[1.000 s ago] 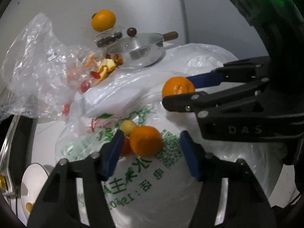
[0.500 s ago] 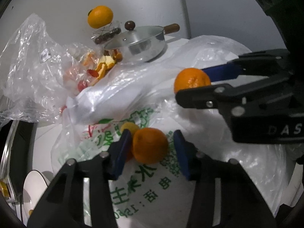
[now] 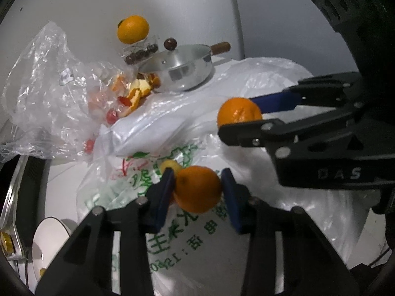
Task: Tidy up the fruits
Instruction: 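Grasp an orange with the left gripper while the right gripper grasps another orange, then carry both oranges in the left and right grippers over the white plate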
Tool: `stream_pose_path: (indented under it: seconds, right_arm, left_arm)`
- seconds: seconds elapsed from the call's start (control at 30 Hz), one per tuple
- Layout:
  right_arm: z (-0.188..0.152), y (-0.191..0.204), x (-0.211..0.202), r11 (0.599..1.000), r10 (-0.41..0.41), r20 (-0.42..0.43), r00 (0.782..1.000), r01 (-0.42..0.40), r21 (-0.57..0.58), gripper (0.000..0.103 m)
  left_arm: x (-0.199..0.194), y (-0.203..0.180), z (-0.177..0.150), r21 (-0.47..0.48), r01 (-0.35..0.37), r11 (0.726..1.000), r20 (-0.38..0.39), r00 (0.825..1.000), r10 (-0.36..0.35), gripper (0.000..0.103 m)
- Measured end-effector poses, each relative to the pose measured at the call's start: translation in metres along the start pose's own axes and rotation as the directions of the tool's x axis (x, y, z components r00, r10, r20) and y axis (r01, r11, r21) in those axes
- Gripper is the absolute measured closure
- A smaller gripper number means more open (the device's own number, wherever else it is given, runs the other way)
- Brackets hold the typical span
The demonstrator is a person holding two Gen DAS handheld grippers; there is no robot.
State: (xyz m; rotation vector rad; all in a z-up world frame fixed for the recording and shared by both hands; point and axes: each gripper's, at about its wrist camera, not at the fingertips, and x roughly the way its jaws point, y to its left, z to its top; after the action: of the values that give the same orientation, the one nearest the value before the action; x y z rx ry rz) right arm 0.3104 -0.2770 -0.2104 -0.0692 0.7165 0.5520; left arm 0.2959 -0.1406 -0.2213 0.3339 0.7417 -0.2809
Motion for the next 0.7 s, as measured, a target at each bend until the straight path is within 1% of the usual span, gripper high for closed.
stream_pose_path:
  seconds: [0.33, 0.7]
  right_arm:
    - [-0.001, 0.019, -0.017, 1.0, -0.015, 0.015, 1.0, 0.015, -0.024, 0.054]
    - [0.001, 0.046, -0.035, 0.998, -0.028, 0.035, 0.999, 0.03, -0.057, 0.054]
  left_arm:
    - [-0.031, 0.003, -0.006, -0.027, 0.013, 1.0, 0.042, 0.999, -0.011, 0.063]
    - [-0.065, 0.016, -0.019, -0.064, 0.011, 0.998, 0.082, 0.997, -0.006, 0.063]
